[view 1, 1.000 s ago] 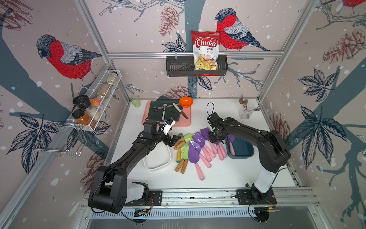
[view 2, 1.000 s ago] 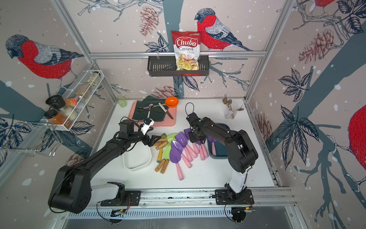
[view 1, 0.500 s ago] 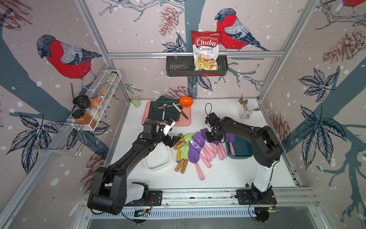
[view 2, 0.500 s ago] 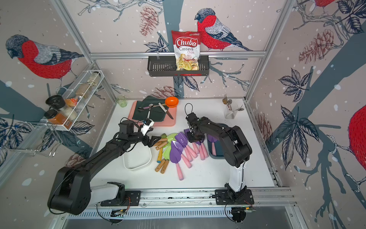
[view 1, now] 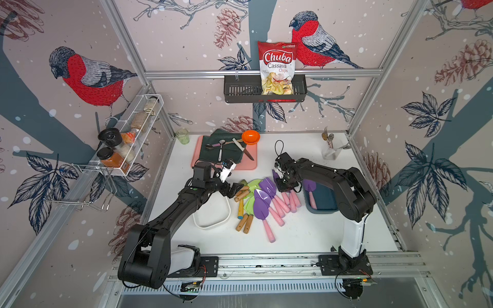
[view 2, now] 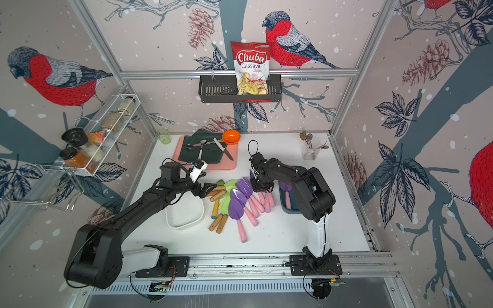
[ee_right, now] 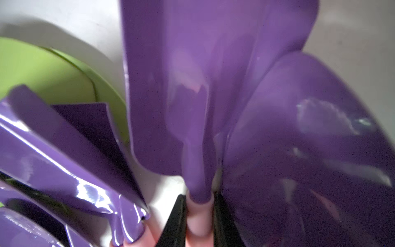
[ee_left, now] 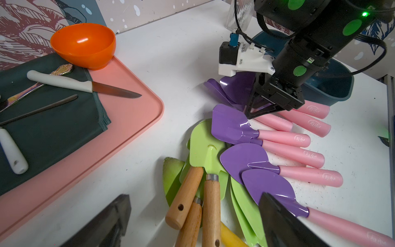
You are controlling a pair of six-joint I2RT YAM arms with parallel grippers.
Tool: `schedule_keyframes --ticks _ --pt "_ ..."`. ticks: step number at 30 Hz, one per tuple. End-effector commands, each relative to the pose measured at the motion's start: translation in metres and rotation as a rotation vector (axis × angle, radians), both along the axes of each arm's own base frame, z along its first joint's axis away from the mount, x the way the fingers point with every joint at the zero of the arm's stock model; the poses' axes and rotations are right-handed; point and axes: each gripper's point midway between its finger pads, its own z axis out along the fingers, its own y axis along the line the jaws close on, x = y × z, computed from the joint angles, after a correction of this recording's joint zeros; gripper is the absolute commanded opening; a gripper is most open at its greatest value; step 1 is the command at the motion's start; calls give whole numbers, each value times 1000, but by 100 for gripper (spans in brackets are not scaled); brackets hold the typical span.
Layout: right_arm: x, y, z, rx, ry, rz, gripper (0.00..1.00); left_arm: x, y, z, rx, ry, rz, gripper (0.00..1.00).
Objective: Sort the small shovels by color and place them into the storage box
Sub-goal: Pick up the shovel from the center of the board.
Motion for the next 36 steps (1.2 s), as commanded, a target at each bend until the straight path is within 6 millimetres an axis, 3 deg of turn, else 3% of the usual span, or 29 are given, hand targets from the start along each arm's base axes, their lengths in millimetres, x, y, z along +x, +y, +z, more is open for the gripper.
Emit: schedule_keyframes --ticks 1,10,16,19,23,29,36 --pt "-5 -4 0 -14 12 -2 15 3 -1 5 -13 -13 2 97" --pt "1 1 65 96 -111 -8 11 6 -4 9 -27 -22 -6 97" --pt "4 -4 88 140 -157 -29 10 10 -7 14 -53 -21 -7 97" --pt "6 -1 101 160 -200 -24 10 19 -11 32 -118 -12 16 96" --pt "9 8 121 145 -340 27 11 42 -19 72 -241 22 77 92" --pt "23 24 153 92 -553 71 9 72 -44 123 -334 100 160 70" --pt "31 37 171 24 -666 90 9 80 -77 143 -353 141 153 63"
